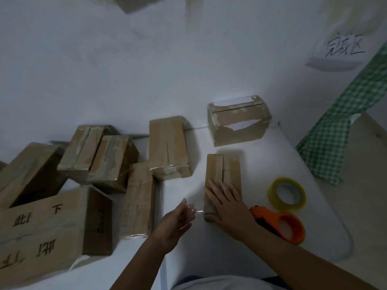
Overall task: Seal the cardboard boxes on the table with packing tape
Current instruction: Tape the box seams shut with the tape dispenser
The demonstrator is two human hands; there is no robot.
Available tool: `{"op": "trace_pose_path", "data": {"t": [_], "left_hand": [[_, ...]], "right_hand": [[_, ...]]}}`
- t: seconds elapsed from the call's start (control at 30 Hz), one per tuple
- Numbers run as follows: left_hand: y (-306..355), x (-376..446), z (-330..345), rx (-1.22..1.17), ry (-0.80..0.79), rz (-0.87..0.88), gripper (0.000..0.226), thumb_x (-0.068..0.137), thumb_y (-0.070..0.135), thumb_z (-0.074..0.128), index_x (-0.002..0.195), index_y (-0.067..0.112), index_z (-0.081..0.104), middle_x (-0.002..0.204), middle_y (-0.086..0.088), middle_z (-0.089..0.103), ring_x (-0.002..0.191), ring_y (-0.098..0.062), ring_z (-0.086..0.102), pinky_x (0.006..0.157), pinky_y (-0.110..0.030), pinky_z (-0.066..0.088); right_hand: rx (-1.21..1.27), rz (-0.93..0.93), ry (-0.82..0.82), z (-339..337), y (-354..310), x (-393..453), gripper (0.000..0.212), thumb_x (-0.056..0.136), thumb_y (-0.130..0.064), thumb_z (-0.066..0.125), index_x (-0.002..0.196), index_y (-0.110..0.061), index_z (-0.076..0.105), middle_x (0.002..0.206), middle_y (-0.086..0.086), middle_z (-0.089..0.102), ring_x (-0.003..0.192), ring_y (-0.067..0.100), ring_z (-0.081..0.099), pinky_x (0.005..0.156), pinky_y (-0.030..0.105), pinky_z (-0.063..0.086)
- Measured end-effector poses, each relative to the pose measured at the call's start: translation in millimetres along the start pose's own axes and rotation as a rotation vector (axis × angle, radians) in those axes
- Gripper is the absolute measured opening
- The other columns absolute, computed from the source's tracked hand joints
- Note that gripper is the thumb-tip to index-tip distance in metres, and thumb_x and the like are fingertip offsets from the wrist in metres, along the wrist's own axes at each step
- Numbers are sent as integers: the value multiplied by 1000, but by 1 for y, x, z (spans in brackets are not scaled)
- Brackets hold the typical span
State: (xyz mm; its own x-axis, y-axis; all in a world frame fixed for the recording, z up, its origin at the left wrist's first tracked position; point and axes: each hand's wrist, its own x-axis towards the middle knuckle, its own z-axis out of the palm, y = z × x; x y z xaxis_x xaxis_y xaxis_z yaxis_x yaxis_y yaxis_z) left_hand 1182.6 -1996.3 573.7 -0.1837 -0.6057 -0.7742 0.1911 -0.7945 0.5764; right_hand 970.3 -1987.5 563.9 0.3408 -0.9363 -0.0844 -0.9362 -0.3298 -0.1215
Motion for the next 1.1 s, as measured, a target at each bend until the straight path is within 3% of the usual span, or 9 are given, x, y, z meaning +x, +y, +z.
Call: {"op": "trace_pose_path", "data": {"t": [0.1, 0.2, 0.33, 0.53, 0.7, 0.8, 0.87, 0.97, 1.1], "left_hand": [[-4, -2, 1, 46, 6, 94, 35, 74, 37, 78, 99, 13, 76, 101, -7, 73, 96, -18, 68, 87, -30, 50], [-8, 0, -1, 66, -18, 154, 29, 81, 35, 76, 99, 14, 75, 99, -6, 73, 96, -19, 68, 87, -30, 51], [-10, 0, -3, 110, -57, 235, 29, 84, 32, 73, 102, 10, 72, 95, -6, 71, 92, -20, 67, 93, -33, 52], [-21, 12, 13, 154, 143, 338, 16, 94, 22, 65, 92, 7, 71, 82, -3, 72, 77, -10, 66, 78, -24, 53], [-23, 26, 33, 340, 212, 420, 13, 97, 18, 60, 88, 11, 67, 79, 3, 68, 76, -10, 61, 77, -29, 51], [-26, 34, 45, 432, 210, 442, 12, 99, 16, 56, 88, 14, 62, 82, 0, 67, 77, -13, 60, 71, -27, 50], [-29, 36, 47, 515, 221, 458, 9, 101, 20, 53, 93, 18, 59, 90, 1, 64, 81, -13, 60, 66, -18, 48], [-29, 39, 45, 611, 263, 505, 10, 100, 17, 53, 110, 17, 52, 109, 7, 48, 98, -10, 55, 73, -8, 45], [-25, 43, 58, 728, 280, 489, 8, 102, 14, 48, 104, 11, 54, 107, -3, 57, 94, -16, 56, 70, -14, 43]], "right_hand": [[-28, -10, 19, 9, 1, 0, 83, 89, -61, 46, 154, -19, 18, 162, 5, 13, 147, 30, 20, 117, 51, 17], [-42, -18, 38, 13, 2, 1, 90, 87, -60, 52, 155, -18, 12, 162, 7, 11, 147, 32, 19, 116, 51, 12], [-22, -26, 50, 15, 4, -2, 87, 90, -59, 45, 156, -20, 4, 163, 6, 5, 148, 30, 12, 116, 51, 12], [-28, -21, 45, 14, 5, -1, 86, 89, -60, 49, 155, -21, 10, 163, 4, 8, 148, 30, 16, 116, 51, 19], [-51, -26, 45, 14, 5, 0, 75, 94, -59, 35, 155, -19, 12, 163, 6, 10, 148, 30, 15, 116, 52, 19], [-48, -21, 36, 14, 4, 0, 74, 95, -57, 34, 155, -19, 14, 163, 6, 9, 148, 31, 14, 116, 53, 19], [-48, -20, 34, 13, 3, 0, 74, 94, -57, 36, 155, -19, 13, 163, 7, 9, 149, 31, 13, 116, 53, 19], [-54, -18, 29, 11, 2, 0, 75, 93, -56, 43, 154, -18, 18, 163, 8, 11, 148, 32, 15, 115, 54, 20], [-54, -18, 15, 5, 2, 0, 75, 92, -55, 45, 153, -18, 20, 162, 9, 15, 147, 32, 17, 115, 55, 21]]}}
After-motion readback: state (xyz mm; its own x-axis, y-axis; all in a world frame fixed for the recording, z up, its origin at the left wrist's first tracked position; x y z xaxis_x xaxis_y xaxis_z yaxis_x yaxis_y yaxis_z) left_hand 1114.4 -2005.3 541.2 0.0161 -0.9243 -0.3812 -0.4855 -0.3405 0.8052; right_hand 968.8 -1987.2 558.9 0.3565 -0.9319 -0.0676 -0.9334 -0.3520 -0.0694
